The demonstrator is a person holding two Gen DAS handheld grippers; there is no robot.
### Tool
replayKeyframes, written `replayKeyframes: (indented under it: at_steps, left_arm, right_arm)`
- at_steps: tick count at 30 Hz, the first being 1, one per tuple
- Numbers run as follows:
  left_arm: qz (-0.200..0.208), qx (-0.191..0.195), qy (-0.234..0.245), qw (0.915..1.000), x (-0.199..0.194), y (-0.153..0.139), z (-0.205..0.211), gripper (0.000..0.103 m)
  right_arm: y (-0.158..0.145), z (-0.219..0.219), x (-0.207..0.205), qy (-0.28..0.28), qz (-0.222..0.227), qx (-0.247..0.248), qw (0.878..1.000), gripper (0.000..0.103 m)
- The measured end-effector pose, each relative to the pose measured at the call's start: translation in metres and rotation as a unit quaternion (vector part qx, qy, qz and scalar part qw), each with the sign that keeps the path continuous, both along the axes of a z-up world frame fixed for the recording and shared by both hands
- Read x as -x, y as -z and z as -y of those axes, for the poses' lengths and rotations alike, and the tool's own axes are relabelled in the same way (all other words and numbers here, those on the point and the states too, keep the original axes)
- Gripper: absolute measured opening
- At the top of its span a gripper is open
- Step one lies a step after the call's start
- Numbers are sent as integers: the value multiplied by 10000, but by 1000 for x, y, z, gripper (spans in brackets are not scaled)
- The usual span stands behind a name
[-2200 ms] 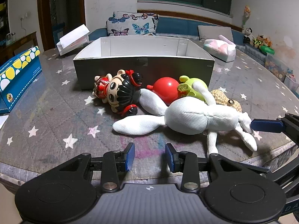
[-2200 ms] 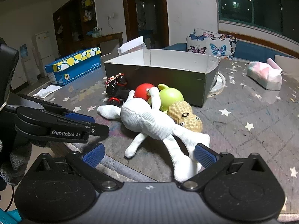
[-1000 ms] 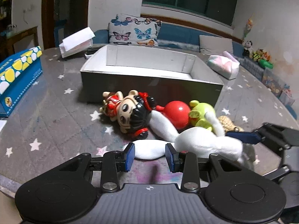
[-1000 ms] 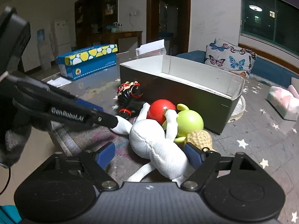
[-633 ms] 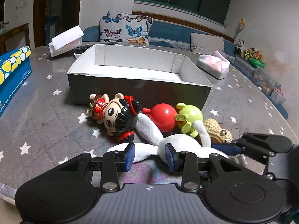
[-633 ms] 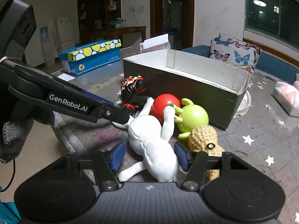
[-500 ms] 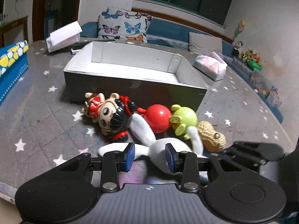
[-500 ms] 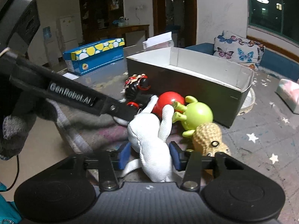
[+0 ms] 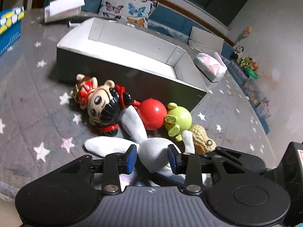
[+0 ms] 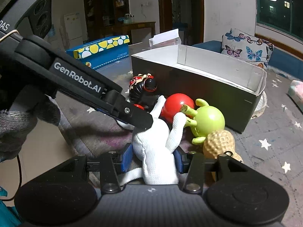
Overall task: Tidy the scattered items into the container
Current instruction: 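Close the right gripper on the white bunny and lift it, then carry the bunny over the white box and lower it inside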
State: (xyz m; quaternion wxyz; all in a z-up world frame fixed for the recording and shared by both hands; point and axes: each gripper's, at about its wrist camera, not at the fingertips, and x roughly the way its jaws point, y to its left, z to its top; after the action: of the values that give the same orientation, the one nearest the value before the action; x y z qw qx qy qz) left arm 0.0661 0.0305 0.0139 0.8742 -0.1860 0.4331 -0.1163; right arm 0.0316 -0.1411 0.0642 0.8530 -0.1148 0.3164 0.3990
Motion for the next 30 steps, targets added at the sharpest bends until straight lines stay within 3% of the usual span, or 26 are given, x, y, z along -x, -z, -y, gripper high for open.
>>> replayKeyframes:
  at_steps: [8,20,30]
  left_arm:
    - [-255,735,28,9970,1,14,-4,40]
    - [-13,648,284,9975,11,4,1,37]
    - [586,664,394,9953,16,-37,7,37]
  right_arm:
    - [3,14,7,17,-50,-33,10000,40]
    - [-5,22,16,47,-11,-120,9999,36]
    - [-40,31,19,116,477,-283,9984,35]
